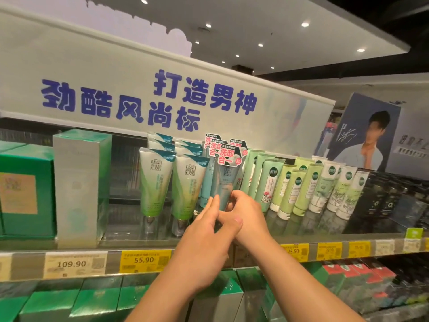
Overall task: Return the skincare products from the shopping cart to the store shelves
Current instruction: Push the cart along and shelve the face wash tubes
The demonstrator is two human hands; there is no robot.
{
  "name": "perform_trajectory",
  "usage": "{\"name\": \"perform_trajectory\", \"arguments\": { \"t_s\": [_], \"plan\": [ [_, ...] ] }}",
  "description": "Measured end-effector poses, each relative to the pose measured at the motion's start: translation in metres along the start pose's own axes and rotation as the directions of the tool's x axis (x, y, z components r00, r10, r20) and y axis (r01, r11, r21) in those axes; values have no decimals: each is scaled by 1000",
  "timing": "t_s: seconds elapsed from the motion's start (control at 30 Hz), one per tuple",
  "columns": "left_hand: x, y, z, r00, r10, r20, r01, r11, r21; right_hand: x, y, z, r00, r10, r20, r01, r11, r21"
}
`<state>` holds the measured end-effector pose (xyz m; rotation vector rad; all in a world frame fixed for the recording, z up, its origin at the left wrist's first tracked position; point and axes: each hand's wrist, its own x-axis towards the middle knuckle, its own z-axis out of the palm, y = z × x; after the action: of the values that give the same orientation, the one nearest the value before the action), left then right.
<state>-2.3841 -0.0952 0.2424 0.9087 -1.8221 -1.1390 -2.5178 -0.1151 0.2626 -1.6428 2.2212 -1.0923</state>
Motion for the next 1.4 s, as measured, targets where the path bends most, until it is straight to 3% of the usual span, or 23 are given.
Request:
{"name": "perform_trajectory", "arguments": {
  "t_s": [0.57, 0.83, 1.03, 1.2, 1.4],
  "plan": [
    [-2, -1, -2, 1000, 4, -9, -4, 1000, -8, 10, 8, 14, 999, 38, -18, -39, 998, -50],
    [-8, -2, -2, 997, 38, -61, -44, 994, -99, 7, 8, 2, 997, 73, 34, -76, 990, 115],
    [-15, -3, 2, 988, 106, -113, -133, 956, -263, -15, 12, -16, 995, 91, -41, -74, 949, 306],
    [-22, -3, 11, 986, 122, -113, -156, 911, -383, -41, 18, -33, 992, 105, -73, -49, 839, 541],
    [-28, -1, 33, 987, 147, -67, -162, 876, -455, -75, 36, -56, 977, 211, -14, -105, 543, 833]
  ]
}}
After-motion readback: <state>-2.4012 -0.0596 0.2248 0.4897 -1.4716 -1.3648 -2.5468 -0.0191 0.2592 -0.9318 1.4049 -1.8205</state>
